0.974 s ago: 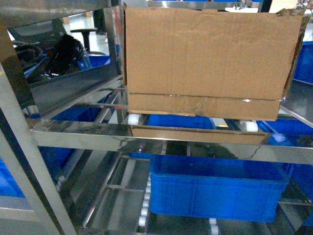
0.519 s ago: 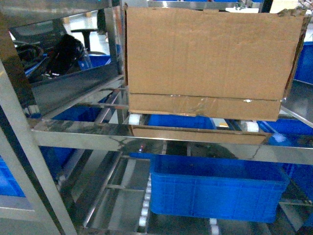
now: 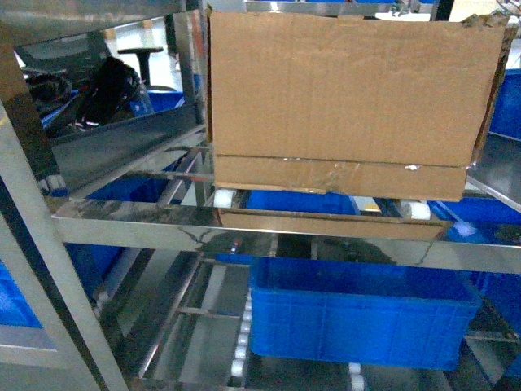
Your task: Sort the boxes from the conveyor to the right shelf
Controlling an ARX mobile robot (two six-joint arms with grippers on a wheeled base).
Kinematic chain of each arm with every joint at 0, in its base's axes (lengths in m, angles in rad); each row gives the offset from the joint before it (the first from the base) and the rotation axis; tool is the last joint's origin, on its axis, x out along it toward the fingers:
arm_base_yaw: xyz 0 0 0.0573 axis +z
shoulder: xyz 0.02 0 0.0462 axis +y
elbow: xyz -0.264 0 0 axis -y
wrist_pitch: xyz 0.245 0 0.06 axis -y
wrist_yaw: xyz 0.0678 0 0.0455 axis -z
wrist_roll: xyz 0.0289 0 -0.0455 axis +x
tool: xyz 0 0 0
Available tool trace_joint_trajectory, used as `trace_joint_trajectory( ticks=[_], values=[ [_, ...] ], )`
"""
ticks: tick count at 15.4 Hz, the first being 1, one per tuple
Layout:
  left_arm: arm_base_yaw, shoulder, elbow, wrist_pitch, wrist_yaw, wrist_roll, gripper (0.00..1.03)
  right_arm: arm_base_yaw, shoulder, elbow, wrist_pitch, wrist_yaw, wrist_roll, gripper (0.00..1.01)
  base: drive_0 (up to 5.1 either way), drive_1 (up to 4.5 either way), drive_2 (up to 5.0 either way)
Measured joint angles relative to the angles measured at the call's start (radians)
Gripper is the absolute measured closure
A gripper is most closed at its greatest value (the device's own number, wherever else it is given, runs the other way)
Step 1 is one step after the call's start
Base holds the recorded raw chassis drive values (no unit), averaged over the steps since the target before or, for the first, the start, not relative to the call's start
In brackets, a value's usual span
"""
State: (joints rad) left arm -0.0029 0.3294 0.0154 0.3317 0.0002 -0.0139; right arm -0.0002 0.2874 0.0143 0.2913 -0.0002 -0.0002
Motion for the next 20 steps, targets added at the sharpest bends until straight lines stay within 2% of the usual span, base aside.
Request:
trace_joint_trajectory(
  ticks=[6,7,8,9,17,18,19,20],
  values=[
    [0.0,-0.137,0.0,-0.138,0.0,0.0,1.01,0.0,-0.119,0.0,-0.123,0.0,0.0,0.99,0.0,0.0,0.0],
    [0.0,-0.154,0.0,-0.154,-0.001,0.0,1.01,0.0,-0.214,0.001,-0.27,0.0,0.0,0.99,0.0,0.0,0.0],
    [0.0,-0.177,0.0,-0.188,0.0,0.0,1.01,0.0,-0.286,0.001,-0.286,0.0,0.0,0.99,0.0,0.0,0.0],
    [0.0,-0.283,0.0,-0.341,0.003,0.0,1.01,0.0,-0.283,0.002,-0.295,0.0,0.0,0.99,0.0,0.0,0.0],
    [0.0,-0.324,0.0,-0.335,0.0,0.0,1.01,0.0,-0.283,0.001,-0.295,-0.001,0.0,0.99,0.0,0.0,0.0],
    [0.0,-0.324,0.0,-0.335,0.0,0.0,0.99,0.0,-0.283,0.001,-0.295,-0.001,0.0,0.99,0.0,0.0,0.0],
    [0.0,-0.324,0.0,-0.335,0.0,0.0,0.92,0.0,-0.283,0.001,-0.296,-0.001,-0.001,0.97,0.0,0.0,0.0],
    [0.0,-0.324,0.0,-0.336,0.0,0.0,0.87,0.0,-0.283,0.001,-0.295,-0.001,0.0,0.92,0.0,0.0,0.0]
  ],
)
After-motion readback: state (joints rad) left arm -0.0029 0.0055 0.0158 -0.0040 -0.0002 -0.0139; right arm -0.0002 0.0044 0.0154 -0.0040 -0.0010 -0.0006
